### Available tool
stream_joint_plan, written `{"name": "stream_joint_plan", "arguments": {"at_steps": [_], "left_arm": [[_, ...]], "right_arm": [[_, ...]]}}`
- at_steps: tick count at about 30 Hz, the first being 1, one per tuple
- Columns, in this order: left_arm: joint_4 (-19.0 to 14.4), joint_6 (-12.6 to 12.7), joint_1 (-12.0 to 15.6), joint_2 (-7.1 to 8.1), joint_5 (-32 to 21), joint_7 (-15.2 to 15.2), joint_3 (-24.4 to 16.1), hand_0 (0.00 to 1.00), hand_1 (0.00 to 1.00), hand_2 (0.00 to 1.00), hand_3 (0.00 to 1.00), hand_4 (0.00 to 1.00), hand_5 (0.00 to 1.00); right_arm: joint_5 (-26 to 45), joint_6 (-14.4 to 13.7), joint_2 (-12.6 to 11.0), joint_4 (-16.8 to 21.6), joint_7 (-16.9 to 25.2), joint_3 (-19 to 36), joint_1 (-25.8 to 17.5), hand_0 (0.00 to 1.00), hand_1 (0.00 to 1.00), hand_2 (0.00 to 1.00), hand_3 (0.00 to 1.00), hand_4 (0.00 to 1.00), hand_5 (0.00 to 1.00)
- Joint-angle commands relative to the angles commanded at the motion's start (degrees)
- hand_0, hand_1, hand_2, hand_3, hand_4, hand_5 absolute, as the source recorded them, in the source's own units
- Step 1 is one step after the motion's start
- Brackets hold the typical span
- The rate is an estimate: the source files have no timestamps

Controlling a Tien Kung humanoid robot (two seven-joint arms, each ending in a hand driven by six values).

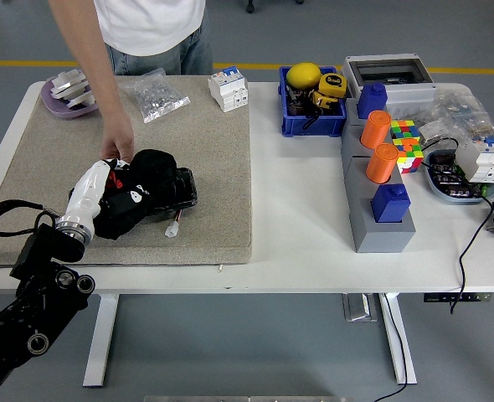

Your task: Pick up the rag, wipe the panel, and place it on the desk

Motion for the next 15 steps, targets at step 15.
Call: {"name": "stream_joint_plan", "arguments": {"at_steps": [15], "left_arm": [[0.47,0.17,-3.13,-2.42,-0.45,0.32,3.92,0.208,0.193,0.579,0.531,0.160,0.002]], "right_arm": [[0.54,0.21,-0.20,0.01,-0.13,-1.01,-0.02,0.746,0.285,0.651,0.619,0.998,0.565]]}}
